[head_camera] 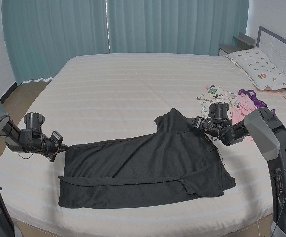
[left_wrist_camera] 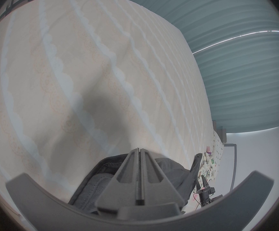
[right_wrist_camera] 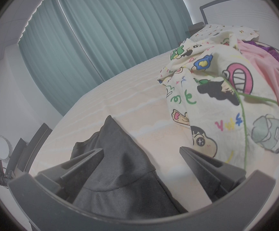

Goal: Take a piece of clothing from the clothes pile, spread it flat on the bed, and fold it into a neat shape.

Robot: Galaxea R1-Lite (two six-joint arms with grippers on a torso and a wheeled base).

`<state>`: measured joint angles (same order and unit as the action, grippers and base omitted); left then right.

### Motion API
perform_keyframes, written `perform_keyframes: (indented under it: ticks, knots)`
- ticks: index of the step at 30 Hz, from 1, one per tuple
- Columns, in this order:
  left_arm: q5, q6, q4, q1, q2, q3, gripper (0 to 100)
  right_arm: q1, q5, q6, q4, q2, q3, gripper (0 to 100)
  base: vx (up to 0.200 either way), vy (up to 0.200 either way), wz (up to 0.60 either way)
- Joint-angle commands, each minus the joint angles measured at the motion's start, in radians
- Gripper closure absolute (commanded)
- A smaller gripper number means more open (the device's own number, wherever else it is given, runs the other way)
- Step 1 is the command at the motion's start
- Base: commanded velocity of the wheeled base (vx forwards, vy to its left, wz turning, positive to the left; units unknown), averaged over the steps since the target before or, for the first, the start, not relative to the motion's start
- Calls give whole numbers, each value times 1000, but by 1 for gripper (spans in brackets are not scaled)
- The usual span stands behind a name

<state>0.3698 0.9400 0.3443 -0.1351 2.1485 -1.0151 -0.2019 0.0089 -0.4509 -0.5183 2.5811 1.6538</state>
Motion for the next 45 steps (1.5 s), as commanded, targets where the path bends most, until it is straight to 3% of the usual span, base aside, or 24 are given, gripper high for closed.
perform_keyframes:
  ticks: [1,7,8,20,22,28,35,45]
  knots:
    - [0,0,1,-1,-4,3,100,-5,5,-8,1,31,24,0,0,0,0]
    - [0,0,1,-1,-4,4,100,-8,6,-9,0,30,21,0,0,0,0]
    - [0,0,1,-1,-4,3,100,-11,6,-11,1,27,20,100,0,0,0]
    - [0,0,1,-8,-12,1,100,-5,8,-32,-2,-2,7,100,0,0,0]
    - [0,0,1,-9,-19,1,100,-2,6,-85,-5,-36,-17,100,0,0,0]
    - [-2,0,1,-17,-50,1,100,1,8,-100,-14,-102,-83,100,0,0,0]
    - [-3,0,35,-17,-70,1,100,4,0,-100,-132,-104,-143,100,0,0,0]
    - [-12,37,108,-23,-70,3,100,30,-3,-103,-195,-110,-177,100,0,0,0]
